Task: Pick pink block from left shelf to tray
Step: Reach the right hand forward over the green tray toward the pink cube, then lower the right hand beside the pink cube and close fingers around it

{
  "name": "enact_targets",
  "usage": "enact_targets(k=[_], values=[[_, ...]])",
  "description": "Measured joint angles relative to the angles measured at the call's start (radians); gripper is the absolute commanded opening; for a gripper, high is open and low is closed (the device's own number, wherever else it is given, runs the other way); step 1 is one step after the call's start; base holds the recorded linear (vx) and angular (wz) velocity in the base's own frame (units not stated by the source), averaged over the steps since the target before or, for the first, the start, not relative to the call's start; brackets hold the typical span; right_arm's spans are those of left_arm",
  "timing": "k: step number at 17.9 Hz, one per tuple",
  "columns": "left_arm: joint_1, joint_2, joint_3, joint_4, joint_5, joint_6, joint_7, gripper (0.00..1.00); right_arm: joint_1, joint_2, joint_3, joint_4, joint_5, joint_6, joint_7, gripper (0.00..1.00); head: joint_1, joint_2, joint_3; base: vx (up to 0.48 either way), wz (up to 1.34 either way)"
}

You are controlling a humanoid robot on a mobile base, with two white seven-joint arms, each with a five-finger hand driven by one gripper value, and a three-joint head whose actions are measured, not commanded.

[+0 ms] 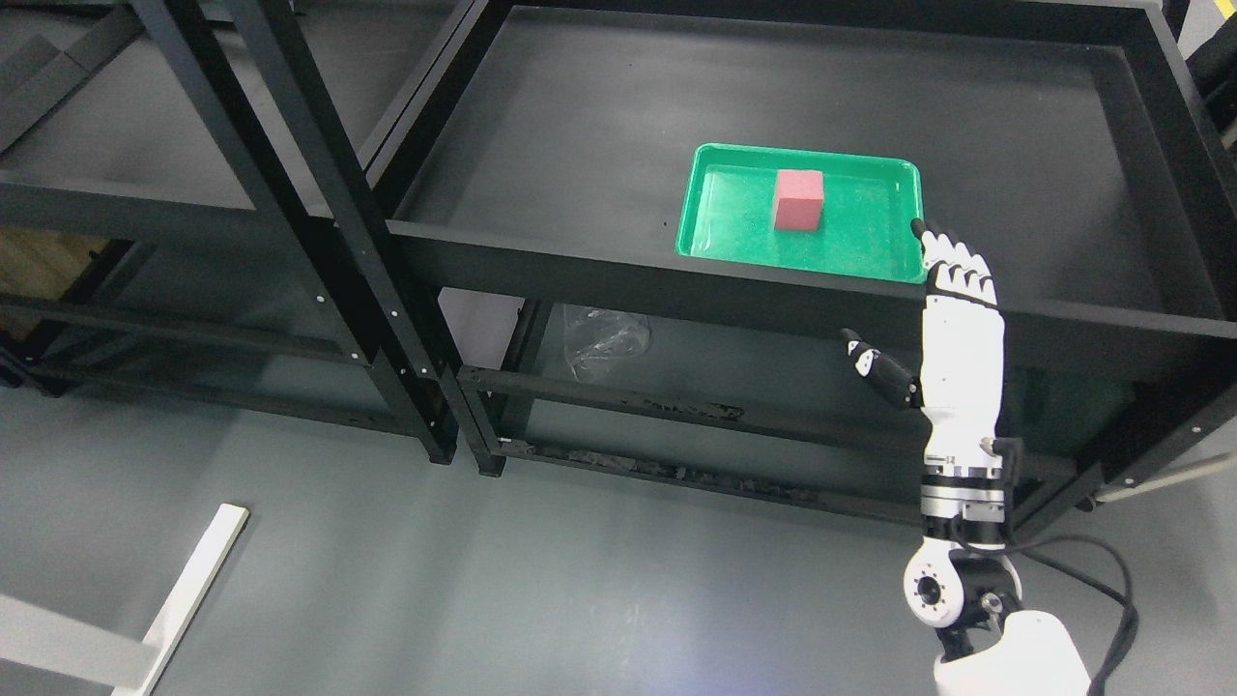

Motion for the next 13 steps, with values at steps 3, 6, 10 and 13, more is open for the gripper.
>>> enact_targets(k=[3, 6, 10, 13], values=[[0.000, 0.000, 0.000, 0.000, 0.000, 0.000, 0.000, 1.00, 0.000, -0.003, 0.001, -0.001, 0.088, -0.002, 0.084, 0.99, 0.0000, 0.000, 0.000, 0.319, -0.03], [0.000, 0.000, 0.000, 0.000, 0.000, 0.000, 0.000, 1.00, -0.018, -0.004, 0.001, 0.002, 0.166, -0.006, 0.183, 0.99, 0.0000, 0.000, 0.000, 0.313, -0.03], [0.000, 0.000, 0.000, 0.000, 0.000, 0.000, 0.000, 1.00, -0.031, -0.006, 0.000, 0.008, 0.209, -0.001, 0.295, 0.99, 0.0000, 0.000, 0.000, 0.273, -0.06], [0.000, 0.000, 0.000, 0.000, 0.000, 0.000, 0.000, 1.00, -0.041, -0.008, 0.001, 0.024, 0.225, 0.001, 0.380, 0.99, 0.0000, 0.000, 0.000, 0.241, -0.10]])
